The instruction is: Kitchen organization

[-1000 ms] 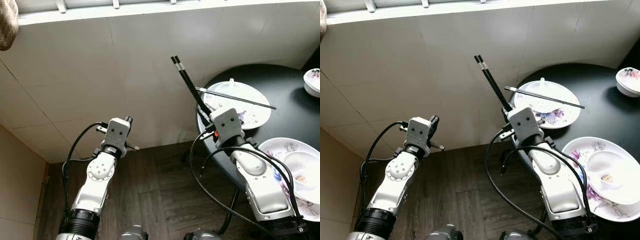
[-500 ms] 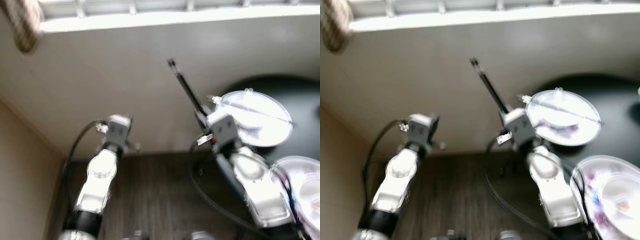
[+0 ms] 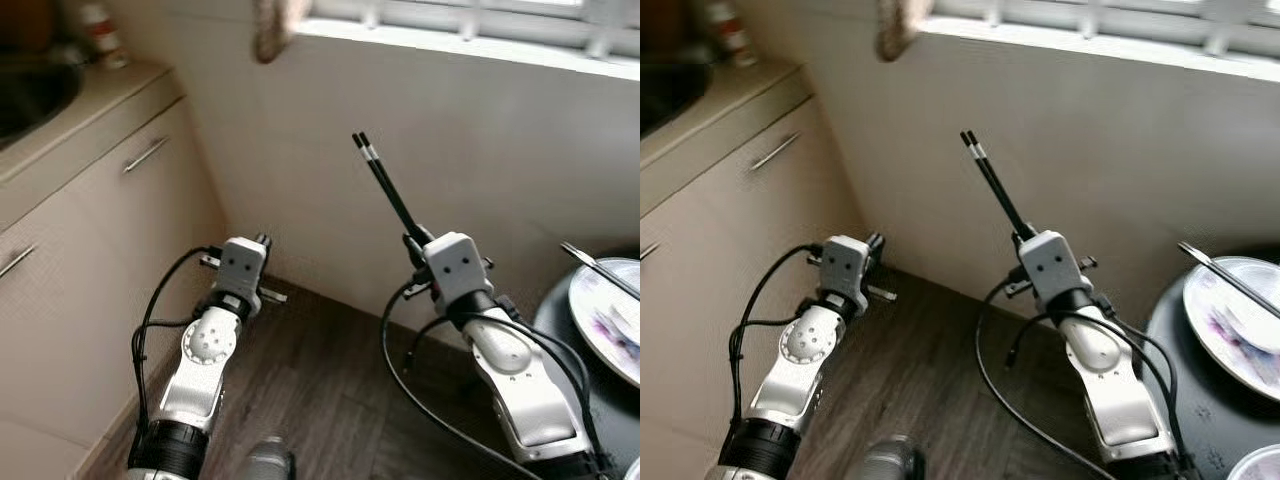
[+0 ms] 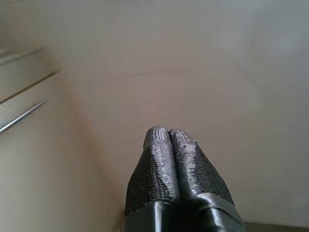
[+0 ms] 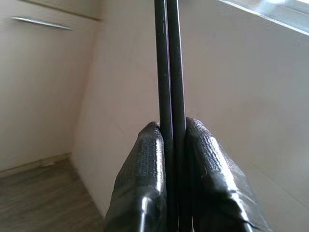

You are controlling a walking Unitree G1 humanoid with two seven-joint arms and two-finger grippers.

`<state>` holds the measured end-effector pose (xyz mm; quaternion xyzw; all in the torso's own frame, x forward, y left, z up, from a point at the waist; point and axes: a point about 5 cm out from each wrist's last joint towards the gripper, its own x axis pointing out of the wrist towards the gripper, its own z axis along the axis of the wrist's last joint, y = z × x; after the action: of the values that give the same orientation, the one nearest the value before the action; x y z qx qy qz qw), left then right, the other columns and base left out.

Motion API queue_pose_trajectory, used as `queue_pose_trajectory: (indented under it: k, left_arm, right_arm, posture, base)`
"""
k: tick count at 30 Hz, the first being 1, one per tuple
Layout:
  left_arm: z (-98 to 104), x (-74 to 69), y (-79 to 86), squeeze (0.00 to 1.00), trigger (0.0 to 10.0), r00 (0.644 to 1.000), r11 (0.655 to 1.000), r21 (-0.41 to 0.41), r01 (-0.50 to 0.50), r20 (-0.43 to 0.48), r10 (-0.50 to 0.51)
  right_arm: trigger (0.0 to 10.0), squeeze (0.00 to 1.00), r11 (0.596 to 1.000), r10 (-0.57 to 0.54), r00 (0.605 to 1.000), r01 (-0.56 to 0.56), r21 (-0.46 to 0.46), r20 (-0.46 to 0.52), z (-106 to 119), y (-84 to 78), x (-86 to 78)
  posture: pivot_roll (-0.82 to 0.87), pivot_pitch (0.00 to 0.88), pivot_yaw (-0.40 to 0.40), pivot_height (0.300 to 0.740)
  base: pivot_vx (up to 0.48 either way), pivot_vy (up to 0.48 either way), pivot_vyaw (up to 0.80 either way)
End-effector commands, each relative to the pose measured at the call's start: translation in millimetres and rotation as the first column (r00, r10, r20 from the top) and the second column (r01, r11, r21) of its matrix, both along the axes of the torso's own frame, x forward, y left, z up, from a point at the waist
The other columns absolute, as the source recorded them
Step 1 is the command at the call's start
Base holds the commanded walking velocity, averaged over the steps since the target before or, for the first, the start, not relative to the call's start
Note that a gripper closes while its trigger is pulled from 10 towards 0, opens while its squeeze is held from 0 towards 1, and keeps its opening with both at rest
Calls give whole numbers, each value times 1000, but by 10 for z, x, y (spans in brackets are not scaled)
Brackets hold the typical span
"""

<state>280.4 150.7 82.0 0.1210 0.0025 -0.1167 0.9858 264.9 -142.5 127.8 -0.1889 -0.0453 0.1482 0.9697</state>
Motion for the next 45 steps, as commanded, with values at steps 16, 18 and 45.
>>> queue_pose_trajectory:
  k: [16, 18, 45]
  left_arm:
    - [81, 23, -28, 0, 10000, 999, 999, 28, 18, 44, -19]
    - [110, 23, -29, 0, 10000, 998, 1000, 24, 16, 64, -18]
    - [507, 191, 50, 0, 10000, 963, 998, -44, -33, 266, 43]
  right_arm:
    - [0, 0, 999, -51, 998, 51, -12, 29, -8, -48, 25]
    - [0, 0, 999, -51, 998, 51, -12, 31, -7, -44, 37]
    - [10000, 0, 993, -118, 975, 120, -1, 189, 309, -27, 312]
  posture:
    - [109, 0, -13, 740]
    - [111, 0, -14, 740]
    - [121, 0, -12, 740]
  base:
    - [0, 0, 800]
    - [0, 0, 800]
    - [212, 0, 394]
